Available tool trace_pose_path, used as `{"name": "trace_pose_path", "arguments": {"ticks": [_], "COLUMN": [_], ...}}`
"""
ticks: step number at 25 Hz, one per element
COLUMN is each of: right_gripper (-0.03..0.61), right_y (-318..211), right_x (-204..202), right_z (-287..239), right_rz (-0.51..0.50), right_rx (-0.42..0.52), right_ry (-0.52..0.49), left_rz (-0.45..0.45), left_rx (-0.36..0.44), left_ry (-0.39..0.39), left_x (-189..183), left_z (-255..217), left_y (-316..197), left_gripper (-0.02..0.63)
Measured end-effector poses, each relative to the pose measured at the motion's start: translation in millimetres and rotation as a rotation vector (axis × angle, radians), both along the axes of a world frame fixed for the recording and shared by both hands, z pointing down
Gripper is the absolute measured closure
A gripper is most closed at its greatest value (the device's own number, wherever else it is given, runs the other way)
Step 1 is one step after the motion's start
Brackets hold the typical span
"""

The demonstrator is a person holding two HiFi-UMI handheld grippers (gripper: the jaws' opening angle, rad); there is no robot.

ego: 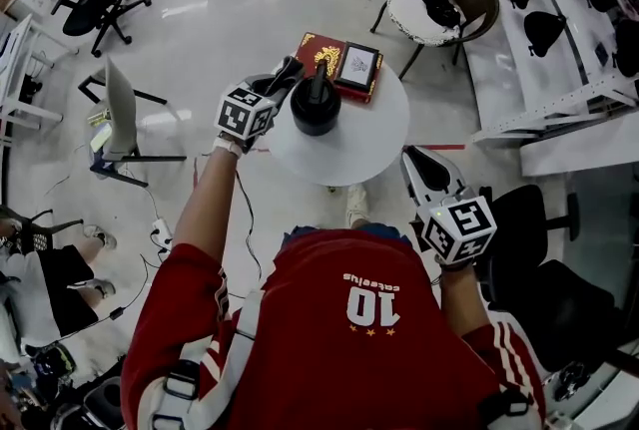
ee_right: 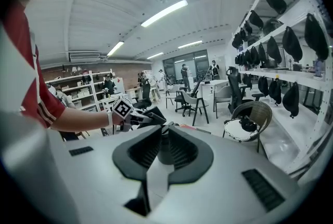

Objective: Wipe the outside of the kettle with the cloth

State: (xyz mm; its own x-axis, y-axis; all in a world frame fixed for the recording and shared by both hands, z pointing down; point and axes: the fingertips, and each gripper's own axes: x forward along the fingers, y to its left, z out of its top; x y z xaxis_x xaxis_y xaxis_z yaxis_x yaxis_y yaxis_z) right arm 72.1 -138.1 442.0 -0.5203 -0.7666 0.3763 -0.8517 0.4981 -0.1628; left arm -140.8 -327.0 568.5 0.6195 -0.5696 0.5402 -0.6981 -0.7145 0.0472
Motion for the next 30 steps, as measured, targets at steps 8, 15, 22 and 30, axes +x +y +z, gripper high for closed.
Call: {"name": "trace_pose_path", "arguments": {"ticks": [8,15,22,30], "right_gripper": [0.526,0.526,0.526,0.526], "right_y": [-17.5,-25.6,-20.3,-2.1], "right_x": [14.3,11.7,1.1,-2.3], "right_z": [2.5,2.5,1.4,-1.3], "right_rz": [0.014,0.002,-0.020,-0.016], "right_rx": [-0.011,-0.009,-0.002,0.008], "right_ry": [0.004,-0.001,-0.004,-0.003], "left_rz": [0.020,0.026,0.015,0.018], "left_rx": [-0.094,-0.142,-0.150,-0.156], "left_ry": [0.013,0.032,0.044,0.044], "left_x": [17.2,14.3,8.1,4.9], "left_z": [26.1,36.3,38.9,42.8], "left_y": [-16.0,-4.5,11.2,36.9], "left_gripper": [0.551,0.551,0.551,0.551]}}
